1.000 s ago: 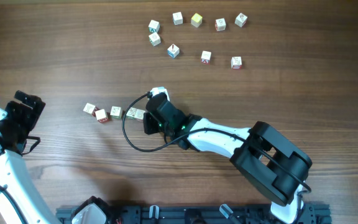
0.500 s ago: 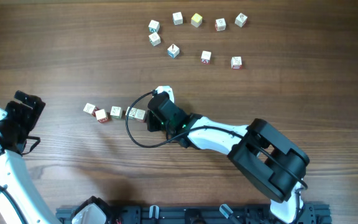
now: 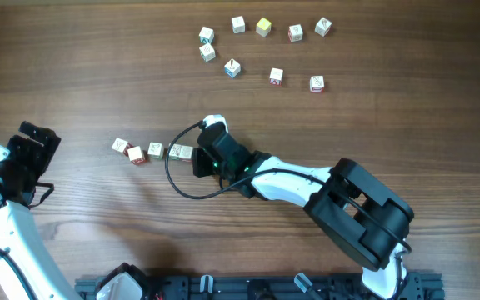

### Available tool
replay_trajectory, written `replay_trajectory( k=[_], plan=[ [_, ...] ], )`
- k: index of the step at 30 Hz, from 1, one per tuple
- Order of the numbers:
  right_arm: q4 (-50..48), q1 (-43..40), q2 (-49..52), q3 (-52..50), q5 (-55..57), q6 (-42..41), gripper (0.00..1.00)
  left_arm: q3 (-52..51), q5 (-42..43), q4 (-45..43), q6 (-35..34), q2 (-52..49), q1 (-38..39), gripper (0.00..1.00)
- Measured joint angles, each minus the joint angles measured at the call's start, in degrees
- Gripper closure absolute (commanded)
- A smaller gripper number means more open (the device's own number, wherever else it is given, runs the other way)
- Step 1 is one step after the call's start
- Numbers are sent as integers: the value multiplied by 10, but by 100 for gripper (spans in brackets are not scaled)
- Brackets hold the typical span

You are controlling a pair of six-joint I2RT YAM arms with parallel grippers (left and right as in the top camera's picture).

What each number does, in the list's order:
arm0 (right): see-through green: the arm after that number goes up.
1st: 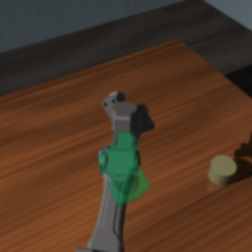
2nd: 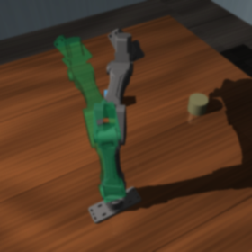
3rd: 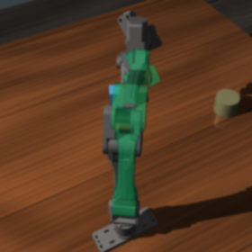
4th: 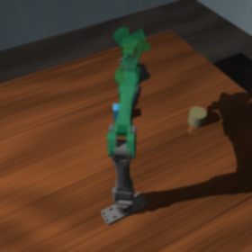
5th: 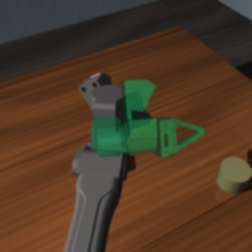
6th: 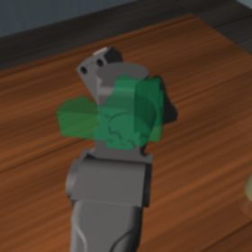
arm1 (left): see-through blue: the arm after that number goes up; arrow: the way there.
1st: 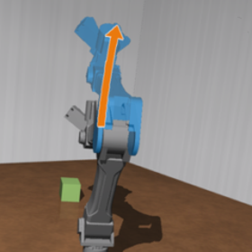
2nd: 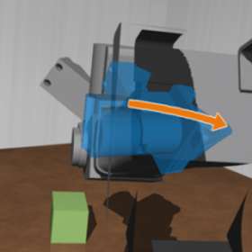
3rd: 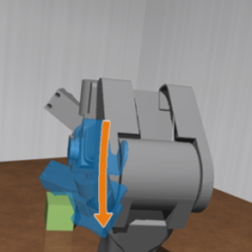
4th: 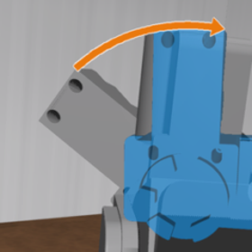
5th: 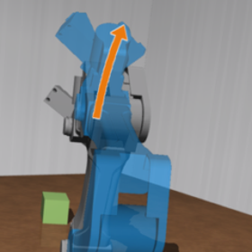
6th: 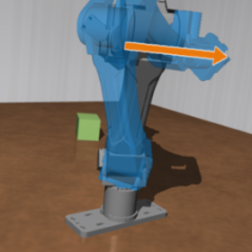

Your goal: Form a horizontal line

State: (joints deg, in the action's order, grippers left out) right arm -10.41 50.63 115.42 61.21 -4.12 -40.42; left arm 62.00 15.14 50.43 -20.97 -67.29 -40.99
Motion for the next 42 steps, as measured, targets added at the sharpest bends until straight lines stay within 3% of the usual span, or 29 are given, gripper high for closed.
replay_trajectory(
  k=[42],
  plan=[
    [-62,-10,23,0,-70,33,96,0,0,0,0,0,0,0]
  ],
)
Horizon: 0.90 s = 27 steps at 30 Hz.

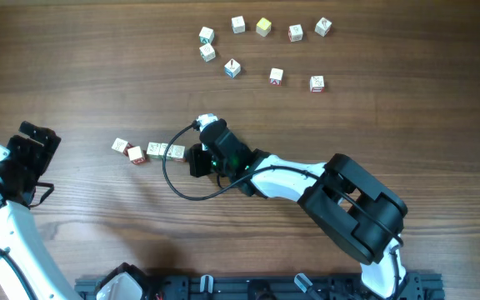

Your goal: Form a horizontal line

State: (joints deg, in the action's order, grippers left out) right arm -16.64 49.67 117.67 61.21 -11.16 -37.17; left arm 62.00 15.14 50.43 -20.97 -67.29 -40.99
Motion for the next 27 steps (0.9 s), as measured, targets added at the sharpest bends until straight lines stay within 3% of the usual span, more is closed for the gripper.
replay_trajectory(
  k=[11,27],
  plan=[
    [26,-4,0,0,24,-12,96,0,0,0,0,0,0,0],
    [-28,-6,15,0,-6,-11,96,0,0,0,0,0,0,0]
  ],
)
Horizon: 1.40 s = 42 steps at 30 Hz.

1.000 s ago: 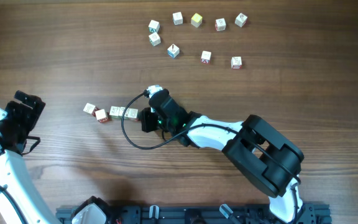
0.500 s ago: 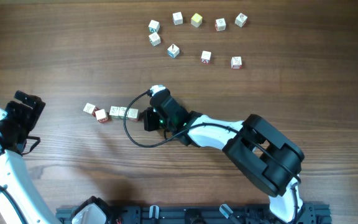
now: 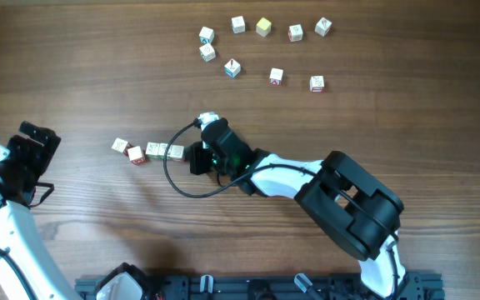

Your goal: Form a horizontal line

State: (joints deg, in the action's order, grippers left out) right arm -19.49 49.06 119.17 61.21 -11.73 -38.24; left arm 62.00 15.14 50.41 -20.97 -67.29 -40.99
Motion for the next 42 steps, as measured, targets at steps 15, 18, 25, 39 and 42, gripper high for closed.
replay_trajectory(
  k=[15,18,25,39,42],
  plan=[
    [26,-16,6,0,-13,-4,96,0,0,0,0,0,0,0],
    [51,-38,6,1,-17,-23,96,0,0,0,0,0,0,0],
    [88,-94,1,9,-34,-64,96,0,0,0,0,0,0,0],
    [93,-112,1,10,-48,-80,96,0,9,-86,0,0,0,0],
    [93,-112,1,10,-48,-80,96,0,14,-87,0,0,0,0]
  ],
)
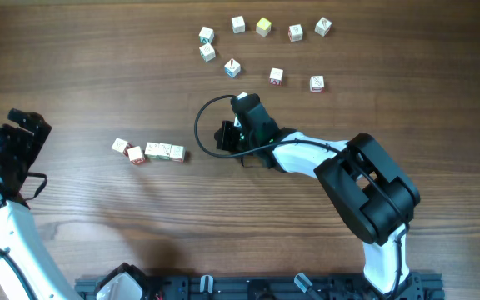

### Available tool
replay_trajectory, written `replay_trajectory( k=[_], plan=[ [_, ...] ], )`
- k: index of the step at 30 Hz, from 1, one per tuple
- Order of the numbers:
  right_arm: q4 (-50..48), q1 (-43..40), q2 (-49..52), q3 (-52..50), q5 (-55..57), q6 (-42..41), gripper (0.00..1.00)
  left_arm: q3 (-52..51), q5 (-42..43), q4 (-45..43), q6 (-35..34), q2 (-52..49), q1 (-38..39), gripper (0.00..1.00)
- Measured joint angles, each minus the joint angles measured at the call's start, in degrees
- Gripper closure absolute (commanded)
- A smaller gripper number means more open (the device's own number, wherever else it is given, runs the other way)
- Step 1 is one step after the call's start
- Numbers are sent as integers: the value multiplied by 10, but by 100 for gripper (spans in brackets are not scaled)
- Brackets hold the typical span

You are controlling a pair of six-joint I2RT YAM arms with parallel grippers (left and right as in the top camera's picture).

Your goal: Form a horizontal line

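Note:
Four small picture cubes lie in a rough row at left centre: the leftmost cube (121, 145), a red-sided cube (137, 154), a third cube (153, 151) and the rightmost cube (174, 152). The last three touch; the leftmost sits slightly higher. My right gripper (222, 138) hovers to the right of the row, well apart from it, open with nothing between its fingers. Its black cable loops above it. My left gripper (25, 132) stays at the table's left edge, far from the cubes; its jaw state does not show.
Several loose cubes are scattered at the back, among them a yellow-topped cube (263, 27), a blue-sided cube (232, 67) and a red-marked cube (317, 83). The right arm (365, 187) stretches across the table's right half. A dark rail (265, 287) runs along the front edge.
My right gripper has moved away from the row's right end, up and to the right. The left gripper has shifted slightly upward at the left edge. The four cubes have not moved.
My right gripper was at the row's right end with the fourth cube at its fingertips, a little apart from the third. Then that cube lay against the third, with the gripper just behind it for two moments. Now the gripper is clear of the row.

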State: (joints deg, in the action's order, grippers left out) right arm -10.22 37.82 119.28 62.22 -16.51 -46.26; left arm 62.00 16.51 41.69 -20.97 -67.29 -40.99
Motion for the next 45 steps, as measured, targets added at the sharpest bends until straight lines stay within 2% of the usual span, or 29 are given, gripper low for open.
replay_trajectory(
  k=[3,7,8,9,10,12,22,30,37,41,45],
  plan=[
    [-1,0,0,0,0,0,96,0,15,35,5,0,2,0],
    [-1,0,0,0,0,0,96,0,42,127,52,-10,30,0],
    [-1,0,0,0,0,0,96,0,44,146,66,-17,43,8],
    [-1,0,0,0,0,0,96,-2,44,154,73,-24,55,27],
    [-1,0,0,0,0,0,96,-6,43,158,82,-33,68,65],
    [-1,0,0,0,0,0,96,-17,33,164,94,-50,88,96],
    [-1,0,0,0,0,0,96,-53,-9,160,135,-141,113,96],
    [-1,0,0,0,0,0,96,-54,-17,126,202,-207,133,96],
    [-1,0,0,0,1,0,96,-63,-19,112,276,-227,229,96],
    [-1,0,0,0,2,0,95,-75,-48,103,298,-227,280,96],
    [-1,0,0,0,2,0,95,-98,-68,72,308,-227,299,96]
  ],
)
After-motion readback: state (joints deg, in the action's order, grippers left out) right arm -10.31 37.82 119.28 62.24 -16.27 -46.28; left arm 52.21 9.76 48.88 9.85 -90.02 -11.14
